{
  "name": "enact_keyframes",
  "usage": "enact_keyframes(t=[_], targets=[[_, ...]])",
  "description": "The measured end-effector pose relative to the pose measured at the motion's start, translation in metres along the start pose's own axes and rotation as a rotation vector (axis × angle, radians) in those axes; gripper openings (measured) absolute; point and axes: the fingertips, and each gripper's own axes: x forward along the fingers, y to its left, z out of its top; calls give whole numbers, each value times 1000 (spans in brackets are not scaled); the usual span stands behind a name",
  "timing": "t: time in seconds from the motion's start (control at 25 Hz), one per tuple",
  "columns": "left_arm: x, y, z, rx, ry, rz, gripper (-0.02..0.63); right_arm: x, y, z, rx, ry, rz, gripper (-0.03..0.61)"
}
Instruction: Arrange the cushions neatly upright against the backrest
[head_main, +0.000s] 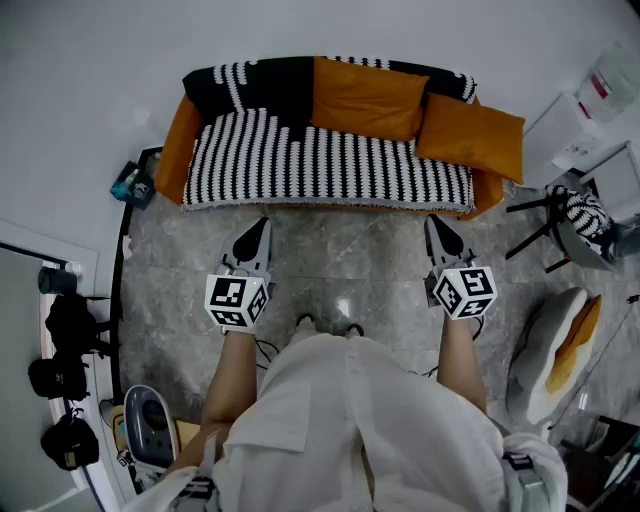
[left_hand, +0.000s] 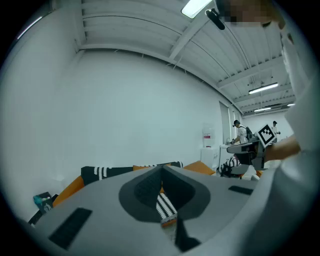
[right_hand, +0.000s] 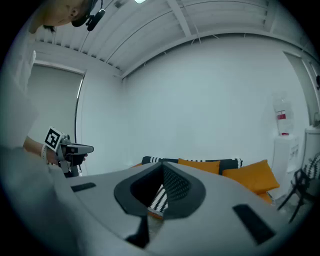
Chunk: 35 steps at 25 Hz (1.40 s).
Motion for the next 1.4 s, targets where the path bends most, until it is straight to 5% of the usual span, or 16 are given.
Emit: enact_keyframes(t=[0.68, 1.4], targets=[[2, 0, -7, -23, 5, -15, 15, 1, 12, -7, 23, 9, 51, 8], [30, -25, -11, -15, 11, -59, 15, -8, -18, -23, 17, 64, 0, 8]])
